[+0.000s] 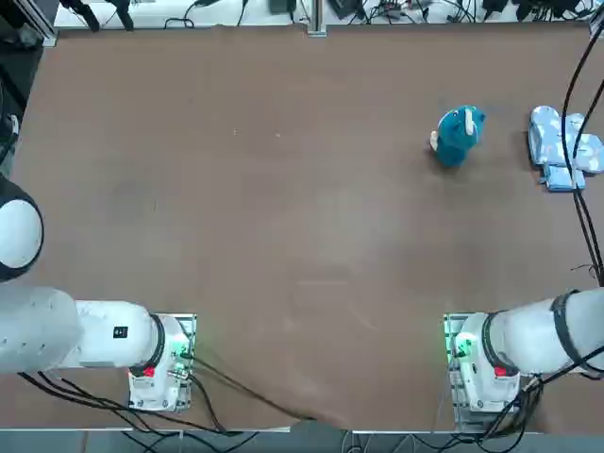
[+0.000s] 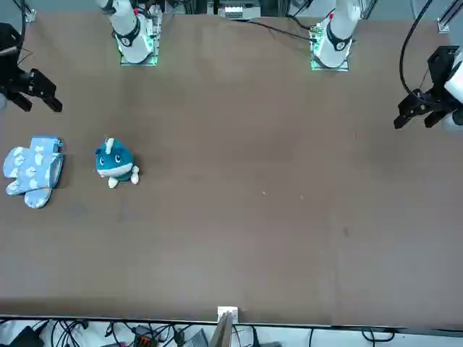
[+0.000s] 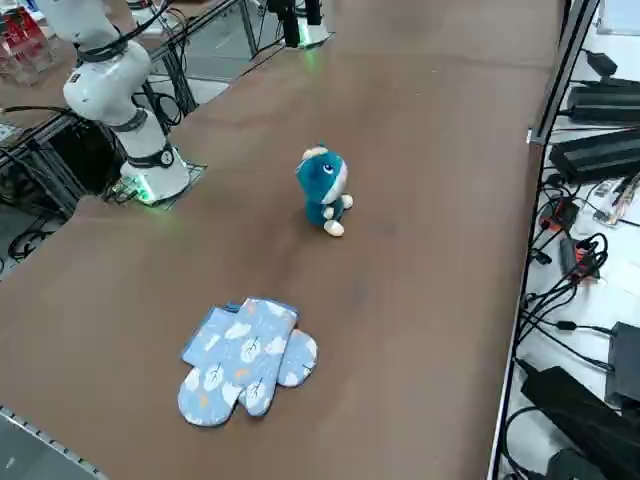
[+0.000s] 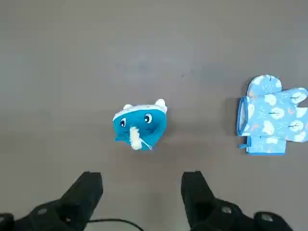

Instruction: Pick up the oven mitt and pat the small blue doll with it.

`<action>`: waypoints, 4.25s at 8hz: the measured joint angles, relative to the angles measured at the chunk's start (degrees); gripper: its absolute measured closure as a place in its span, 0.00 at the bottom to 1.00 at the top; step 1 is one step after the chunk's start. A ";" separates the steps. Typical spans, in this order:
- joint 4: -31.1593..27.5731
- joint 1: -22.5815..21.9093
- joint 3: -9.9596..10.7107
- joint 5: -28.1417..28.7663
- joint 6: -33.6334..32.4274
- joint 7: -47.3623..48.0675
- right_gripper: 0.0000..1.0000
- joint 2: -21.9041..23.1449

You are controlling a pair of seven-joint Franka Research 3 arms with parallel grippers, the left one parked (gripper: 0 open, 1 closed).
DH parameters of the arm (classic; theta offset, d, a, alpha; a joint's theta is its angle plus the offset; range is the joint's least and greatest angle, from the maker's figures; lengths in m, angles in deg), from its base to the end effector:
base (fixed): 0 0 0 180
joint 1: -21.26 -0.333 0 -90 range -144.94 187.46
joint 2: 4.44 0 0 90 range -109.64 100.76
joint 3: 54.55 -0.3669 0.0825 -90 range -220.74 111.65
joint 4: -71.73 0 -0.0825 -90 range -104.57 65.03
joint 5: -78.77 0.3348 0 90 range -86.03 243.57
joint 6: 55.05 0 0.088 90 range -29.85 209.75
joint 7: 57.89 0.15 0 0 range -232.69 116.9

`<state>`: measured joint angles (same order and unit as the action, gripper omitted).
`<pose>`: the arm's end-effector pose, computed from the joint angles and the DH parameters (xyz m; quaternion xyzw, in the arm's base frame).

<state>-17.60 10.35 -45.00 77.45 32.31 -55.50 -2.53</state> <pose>0.4889 0.0064 0.6496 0.9999 -0.0095 -0.0005 0.0088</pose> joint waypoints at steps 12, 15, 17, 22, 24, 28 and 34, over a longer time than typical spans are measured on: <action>-5.61 -0.73 0.30 -20.75 2.61 1.59 0.00 -12.02; -17.00 2.99 0.99 -27.24 16.21 7.25 0.00 -13.86; -23.47 7.19 1.12 -31.31 24.98 8.20 0.03 -14.98; -24.96 13.20 1.16 -39.34 37.80 11.56 0.10 -23.35; -26.53 14.24 1.15 -44.75 42.30 14.92 0.10 -25.46; -27.88 17.40 1.14 -52.38 48.34 17.49 0.13 -27.98; -27.57 17.65 1.14 -55.97 49.18 20.89 0.22 -29.57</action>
<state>-45.17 28.00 -43.86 21.49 81.49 -34.60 -32.10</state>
